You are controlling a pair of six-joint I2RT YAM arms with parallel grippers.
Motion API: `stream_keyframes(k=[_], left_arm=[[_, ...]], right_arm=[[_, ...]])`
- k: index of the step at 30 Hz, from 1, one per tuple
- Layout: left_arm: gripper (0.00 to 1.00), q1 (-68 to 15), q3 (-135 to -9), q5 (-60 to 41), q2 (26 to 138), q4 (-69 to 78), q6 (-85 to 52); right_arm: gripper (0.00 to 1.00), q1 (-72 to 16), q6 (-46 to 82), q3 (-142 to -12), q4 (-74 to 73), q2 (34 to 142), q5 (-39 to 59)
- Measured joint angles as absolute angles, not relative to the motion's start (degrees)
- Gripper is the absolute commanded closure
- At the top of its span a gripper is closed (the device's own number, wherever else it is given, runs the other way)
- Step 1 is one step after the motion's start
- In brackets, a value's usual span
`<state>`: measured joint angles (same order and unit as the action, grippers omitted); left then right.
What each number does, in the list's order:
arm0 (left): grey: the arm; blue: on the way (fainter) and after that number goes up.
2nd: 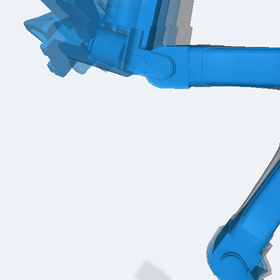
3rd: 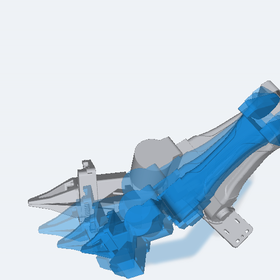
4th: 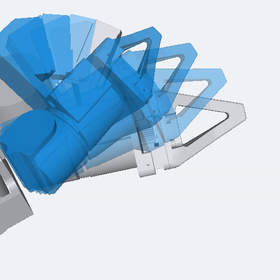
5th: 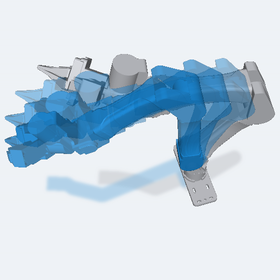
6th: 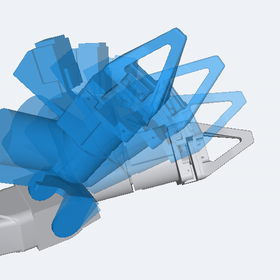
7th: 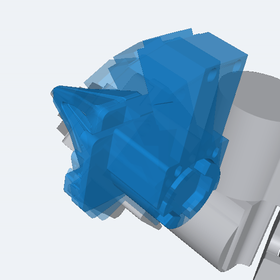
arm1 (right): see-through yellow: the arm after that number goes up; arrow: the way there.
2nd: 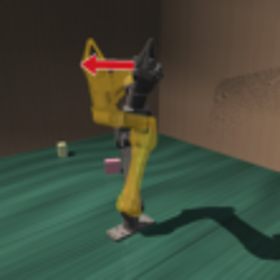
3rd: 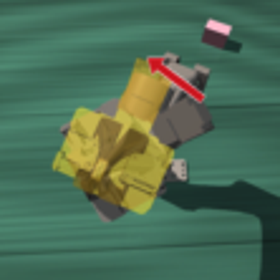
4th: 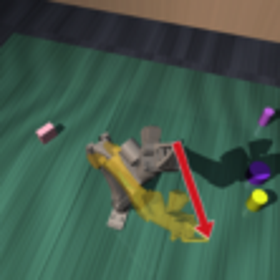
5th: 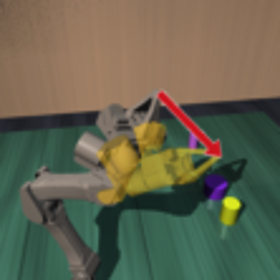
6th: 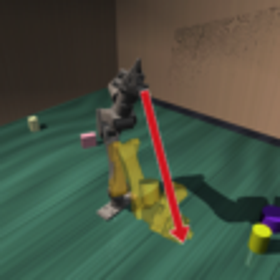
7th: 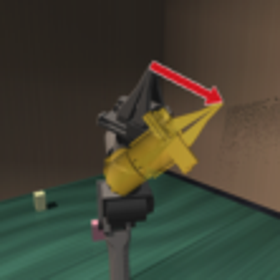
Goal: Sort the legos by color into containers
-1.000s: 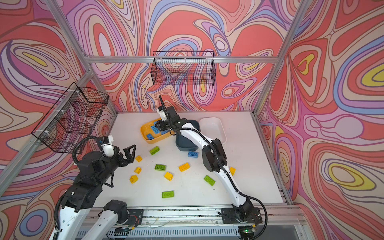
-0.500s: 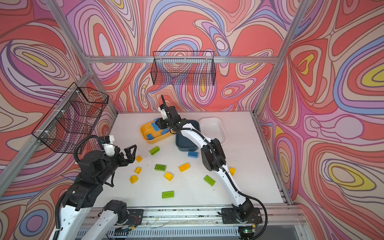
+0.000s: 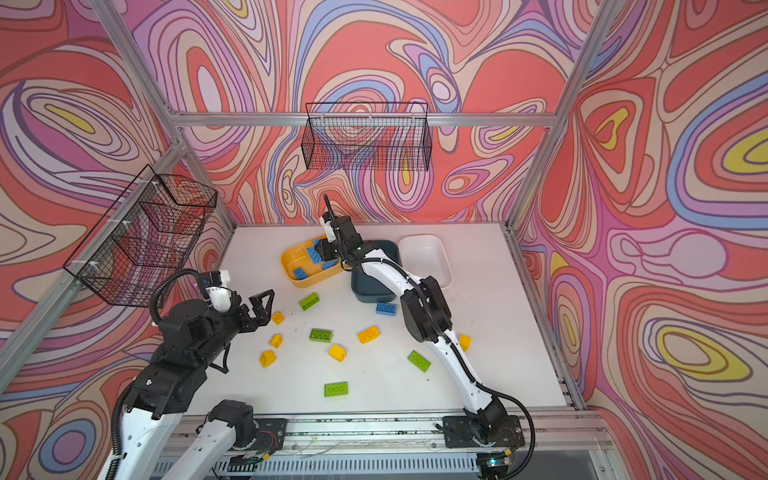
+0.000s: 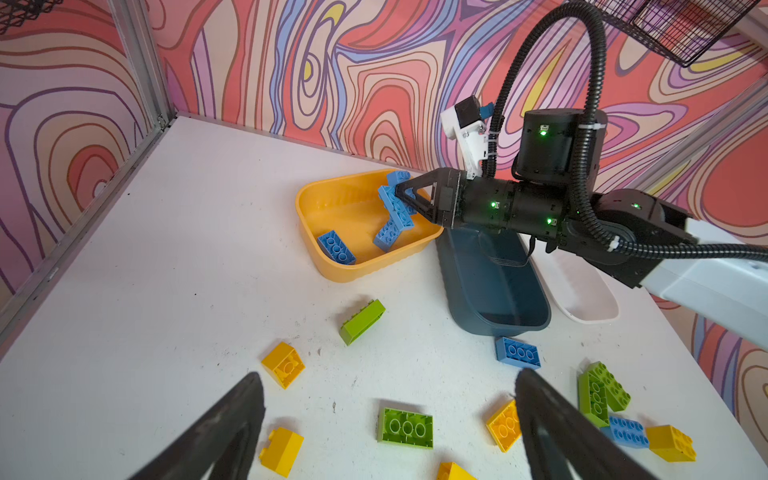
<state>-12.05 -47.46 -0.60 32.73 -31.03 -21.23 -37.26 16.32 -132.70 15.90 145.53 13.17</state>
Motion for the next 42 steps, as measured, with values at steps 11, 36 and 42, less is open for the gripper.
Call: stream_keyframes(k=[11, 36, 42], left_arm=[[0.06, -12.1, -47.5, -0.6, 32.8, -31.0, -21.2], [0.06, -12.1, -47.4, -1.1, 33.4, -31.0, -21.2], [0.06, -12.1, -47.4, -1.1, 33.6, -31.0, -21.2]], right_arm=[[0.80, -39.6, 15.0, -104.2, 13.3, 124.5, 10.5], [0.59, -47.7, 18.5, -75.0, 8.6, 113.4, 2.9], [0.49, -47.7, 18.4, -76.6, 9.5, 114.4, 2.2]])
